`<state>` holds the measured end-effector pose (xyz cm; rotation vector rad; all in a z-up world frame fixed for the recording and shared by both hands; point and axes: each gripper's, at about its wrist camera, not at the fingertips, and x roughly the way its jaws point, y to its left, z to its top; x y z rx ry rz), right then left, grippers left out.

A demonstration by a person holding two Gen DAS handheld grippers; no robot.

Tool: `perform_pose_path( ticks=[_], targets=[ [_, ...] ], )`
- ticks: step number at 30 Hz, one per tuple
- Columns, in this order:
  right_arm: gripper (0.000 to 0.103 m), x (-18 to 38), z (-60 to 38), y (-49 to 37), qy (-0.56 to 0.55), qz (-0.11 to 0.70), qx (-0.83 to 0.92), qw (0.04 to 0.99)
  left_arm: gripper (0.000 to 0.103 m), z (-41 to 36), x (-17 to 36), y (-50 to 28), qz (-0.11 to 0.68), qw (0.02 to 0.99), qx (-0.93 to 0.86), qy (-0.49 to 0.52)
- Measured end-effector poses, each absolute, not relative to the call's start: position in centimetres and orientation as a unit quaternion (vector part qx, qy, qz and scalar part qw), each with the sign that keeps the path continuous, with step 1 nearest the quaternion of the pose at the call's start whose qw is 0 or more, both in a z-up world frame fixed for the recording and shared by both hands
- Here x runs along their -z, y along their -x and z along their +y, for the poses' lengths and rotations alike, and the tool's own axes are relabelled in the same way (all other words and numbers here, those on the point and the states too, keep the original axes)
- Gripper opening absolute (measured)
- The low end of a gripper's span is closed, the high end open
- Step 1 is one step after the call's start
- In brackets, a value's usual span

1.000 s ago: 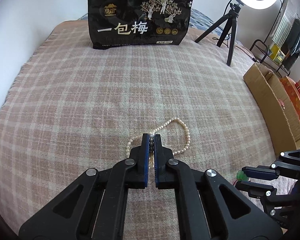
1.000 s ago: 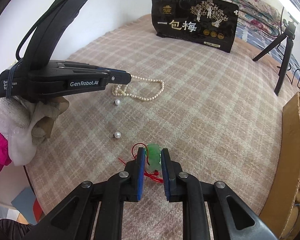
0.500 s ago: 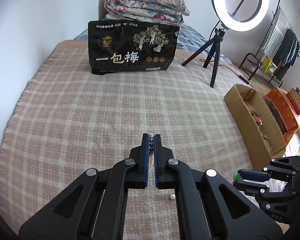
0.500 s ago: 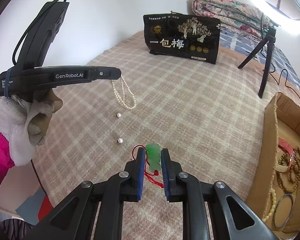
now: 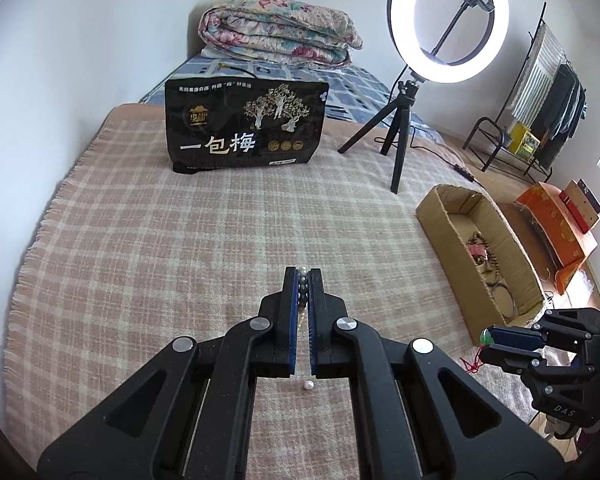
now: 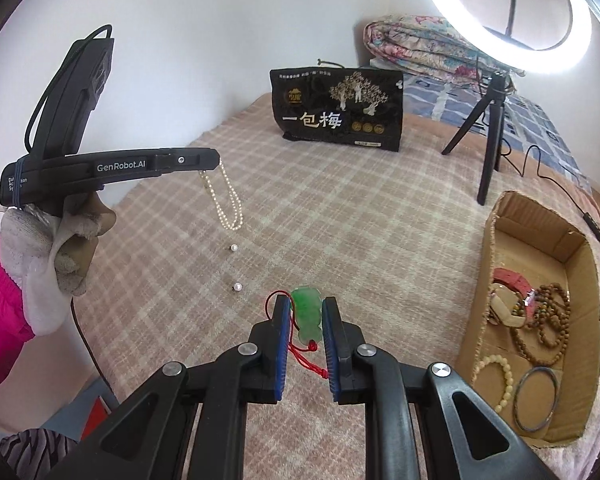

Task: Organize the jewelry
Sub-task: 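Carry the pearl necklace in the left tool and jade pendant in the right tool to the box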

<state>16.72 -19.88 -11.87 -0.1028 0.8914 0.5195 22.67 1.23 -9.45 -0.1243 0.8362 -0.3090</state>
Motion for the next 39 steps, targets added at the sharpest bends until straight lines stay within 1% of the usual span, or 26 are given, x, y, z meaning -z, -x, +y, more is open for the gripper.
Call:
perform_pose_path(
  ticks=[19, 39],
  targets=[
    [0.014, 8.1, -27.4, -13.3, 0.032, 0.399, -0.2, 0.894, 0.002, -4.0, 5.8, -20.2, 0.382, 0.902, 0.196, 0.048],
    [0.014, 7.2, -35.6, -12.2, 0.008, 0.393, -0.142, 0.909, 0.002, -12.9, 5.1, -20.0, 0.384, 0.885, 0.261, 0.035]
  ],
)
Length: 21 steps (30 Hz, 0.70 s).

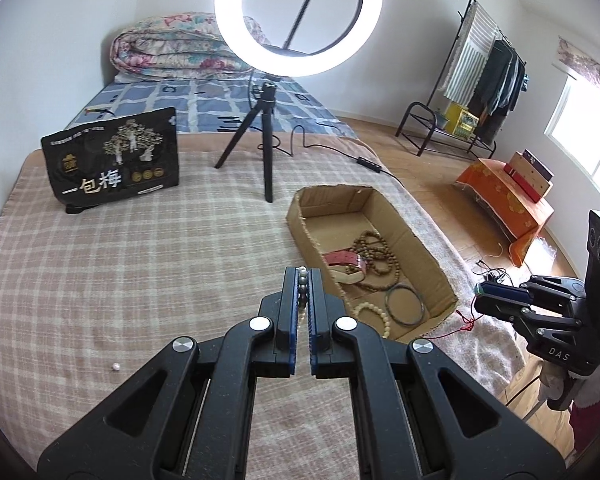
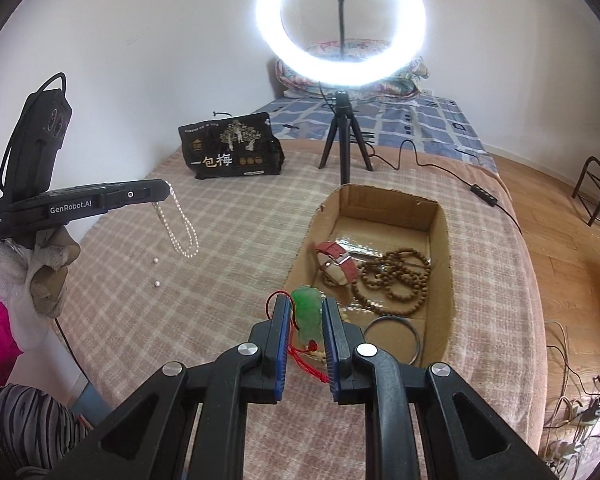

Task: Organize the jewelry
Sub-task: 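Carry the pearl necklace in the left tool and jade pendant in the right tool to the box, then open the left tool over the box releasing the necklace while the right tool releases the pendant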

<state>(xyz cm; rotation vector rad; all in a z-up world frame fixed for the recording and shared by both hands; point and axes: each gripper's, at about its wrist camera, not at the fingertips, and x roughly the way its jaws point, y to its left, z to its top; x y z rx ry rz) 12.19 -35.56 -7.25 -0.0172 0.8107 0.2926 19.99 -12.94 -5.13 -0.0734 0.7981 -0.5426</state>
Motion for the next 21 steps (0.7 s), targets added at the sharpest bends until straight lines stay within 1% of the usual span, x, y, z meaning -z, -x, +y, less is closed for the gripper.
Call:
perform_pose_path(
  ticks=[8, 21],
  targets=[
    [0.014, 7.7, -38.1, -12.4, -0.005, 0.394, -0.125, 0.91, 0.002, -16.5, 5.2, -21.0, 0.386, 0.879, 0.278, 0.026],
    [0.014, 9.6, -41.1, -14.5, -0.022, 0.402, -0.112, 0.908, 0.002, -21.9, 6.1, -25.6, 0.389, 0.872, 0.295, 0.021]
  ],
)
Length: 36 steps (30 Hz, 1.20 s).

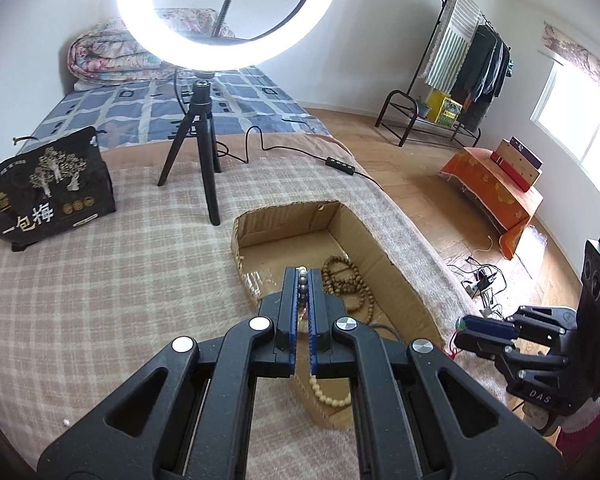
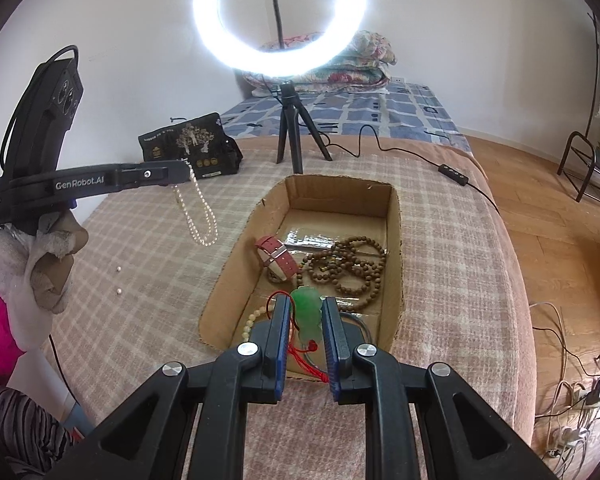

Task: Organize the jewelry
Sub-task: 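Open the left tool over the box releasing the necklace while the right tool releases the pendant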

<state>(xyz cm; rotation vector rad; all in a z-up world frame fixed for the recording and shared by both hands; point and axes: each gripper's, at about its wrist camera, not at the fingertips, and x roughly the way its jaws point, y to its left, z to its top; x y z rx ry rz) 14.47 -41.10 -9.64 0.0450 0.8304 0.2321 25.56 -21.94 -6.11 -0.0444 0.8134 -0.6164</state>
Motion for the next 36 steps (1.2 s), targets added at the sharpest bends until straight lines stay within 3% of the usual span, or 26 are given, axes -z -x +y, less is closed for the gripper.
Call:
perform_pose_path(
  ticks=[32, 36],
  targets=[
    [0.016, 14.0, -42.3, -18.9, -0.043, 0.43, -0.118, 0.894, 0.002, -26.7, 9.6, -32.5, 0.405, 0.872, 0.275, 0.007],
    [0.032, 13.8, -42.0, -18.8, -0.039, 0.424, -0.117, 0.897, 0.002, -26.8, 9.4, -32.5, 0.405, 0.872, 0.274, 0.002]
  ],
)
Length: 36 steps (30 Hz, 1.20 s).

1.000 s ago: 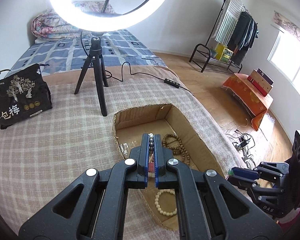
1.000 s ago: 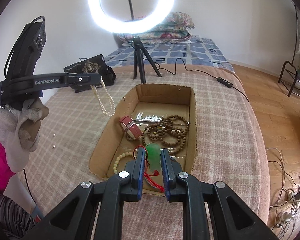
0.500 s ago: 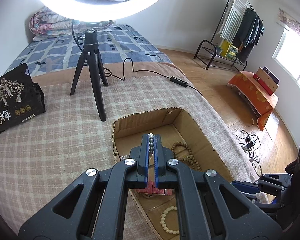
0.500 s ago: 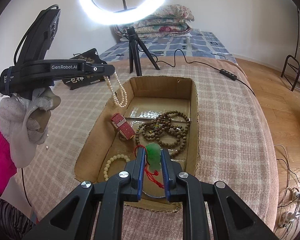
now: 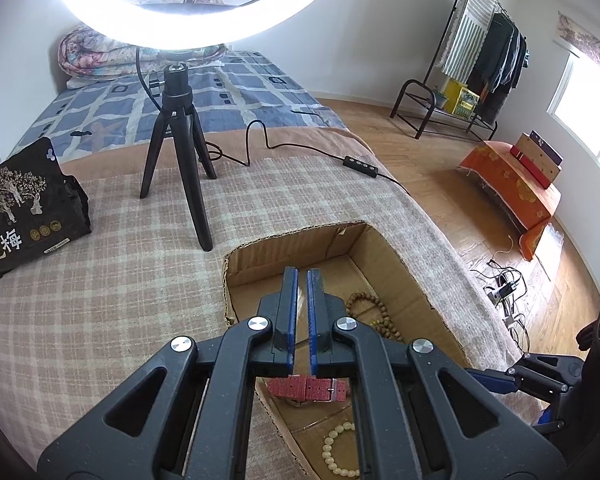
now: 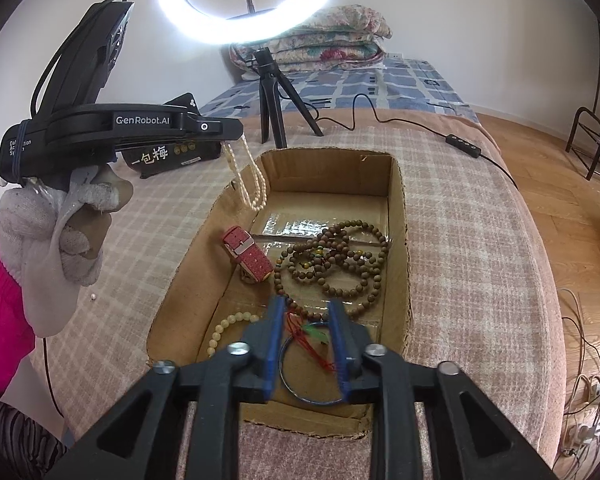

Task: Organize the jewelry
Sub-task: 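Open the left tool over the box releasing the necklace while the right tool releases the pendant, then move both open tools from the box to the two loose pearls on the blanket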

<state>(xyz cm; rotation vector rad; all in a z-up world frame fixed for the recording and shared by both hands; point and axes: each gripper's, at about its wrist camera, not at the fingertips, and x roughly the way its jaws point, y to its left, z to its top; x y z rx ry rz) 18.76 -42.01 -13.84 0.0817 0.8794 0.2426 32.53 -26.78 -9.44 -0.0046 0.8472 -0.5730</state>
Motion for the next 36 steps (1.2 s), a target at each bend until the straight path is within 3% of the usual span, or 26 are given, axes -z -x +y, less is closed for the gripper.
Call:
perform_pose_path(
  ticks=[1, 2, 4, 13, 21, 23, 25, 26, 33, 36],
  targets=[
    [0.035, 13.8, -41.9, -18.7, -0.037, 0.424, -0.116, 0.897, 0.004, -26.8, 9.4, -32.5, 0.406, 0.872, 0.273, 0.001],
    [0.039, 13.8, -41.8, -18.7, -0.035, 0.424, -0.114, 0.898, 0.013, -26.8, 9.4, -32.5, 0.406, 0.872, 0.273, 0.001],
    [0.059, 13.7, -41.7, -18.6, -0.032, 0.421, -0.11, 0.9, 0.031, -26.6, 9.4, -32.5, 0.406, 0.871, 0.276, 0.005],
    [0.086, 13.0, -41.3, -18.0, -0.026, 0.412, -0.093, 0.906, 0.031, -26.0, 8.9, -31.5, 0.4, 0.875, 0.273, -0.004],
    [0.087, 12.3, -40.8, -17.3, -0.025, 0.414, -0.081, 0.906, 0.032, -24.8, 7.5, -30.2, 0.389, 0.881, 0.268, -0.003],
    [0.089, 12.1, -40.6, -17.1, -0.023, 0.417, -0.077, 0.905, 0.042, -24.3, 7.1, -29.9, 0.387, 0.883, 0.266, -0.003],
    [0.101, 11.8, -40.4, -16.7, -0.025, 0.415, -0.072, 0.907, 0.049, -23.6, 6.6, -29.4, 0.379, 0.887, 0.265, -0.002],
    [0.103, 11.6, -40.3, -16.5, -0.024, 0.41, -0.068, 0.909, 0.05, -23.3, 6.4, -29.2, 0.376, 0.888, 0.263, -0.002],
    [0.103, 10.4, -39.4, -15.8, -0.017, 0.405, -0.059, 0.912, 0.051, -20.6, 4.8, -27.4, 0.364, 0.895, 0.256, -0.011],
    [0.103, 9.9, -39.0, -15.4, -0.02, 0.403, -0.06, 0.913, 0.061, -19.2, 4.1, -26.5, 0.355, 0.9, 0.251, -0.016]
  ],
)
